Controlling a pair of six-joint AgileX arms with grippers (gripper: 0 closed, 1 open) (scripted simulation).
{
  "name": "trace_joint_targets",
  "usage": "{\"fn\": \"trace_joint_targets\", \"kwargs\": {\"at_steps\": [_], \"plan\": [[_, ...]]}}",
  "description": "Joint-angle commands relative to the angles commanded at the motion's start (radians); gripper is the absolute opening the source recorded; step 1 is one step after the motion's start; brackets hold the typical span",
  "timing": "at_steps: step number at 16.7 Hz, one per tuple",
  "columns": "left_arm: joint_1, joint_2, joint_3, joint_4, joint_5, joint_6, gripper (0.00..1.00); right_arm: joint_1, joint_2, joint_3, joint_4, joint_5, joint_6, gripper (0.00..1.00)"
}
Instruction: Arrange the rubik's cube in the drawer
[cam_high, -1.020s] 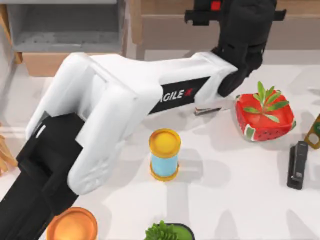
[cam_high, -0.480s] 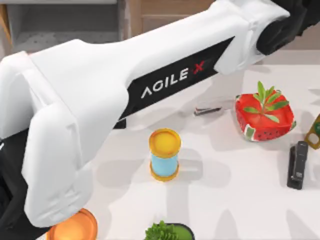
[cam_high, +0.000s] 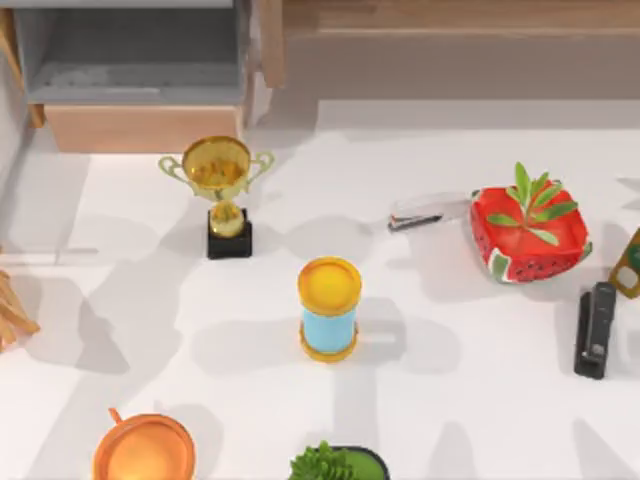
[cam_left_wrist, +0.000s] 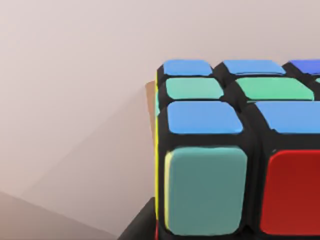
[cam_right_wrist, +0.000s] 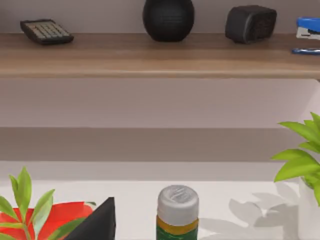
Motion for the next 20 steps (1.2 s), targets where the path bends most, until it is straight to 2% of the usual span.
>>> {"fn": "trace_joint_targets", "kwargs": {"at_steps": [6, 11, 15, 20], "plan": [[0.417, -0.036, 0.21, -0.512, 0.116, 0.07, 0.0, 0.0, 0.0, 0.0, 0.0, 0.0, 0.0, 1.0], [0.717, 0.107, 0.326, -0.841, 0.242, 0.112, 0.0, 0.0, 0.0, 0.0, 0.0, 0.0, 0.0, 1.0], [0.869, 0.332, 0.369, -1.012, 0.363, 0.136, 0.0, 0.0, 0.0, 0.0, 0.0, 0.0, 0.0, 1.0], [0.952, 0.612, 0.382, -1.125, 0.496, 0.154, 0.0, 0.0, 0.0, 0.0, 0.0, 0.0, 0.0, 1.0]]}}
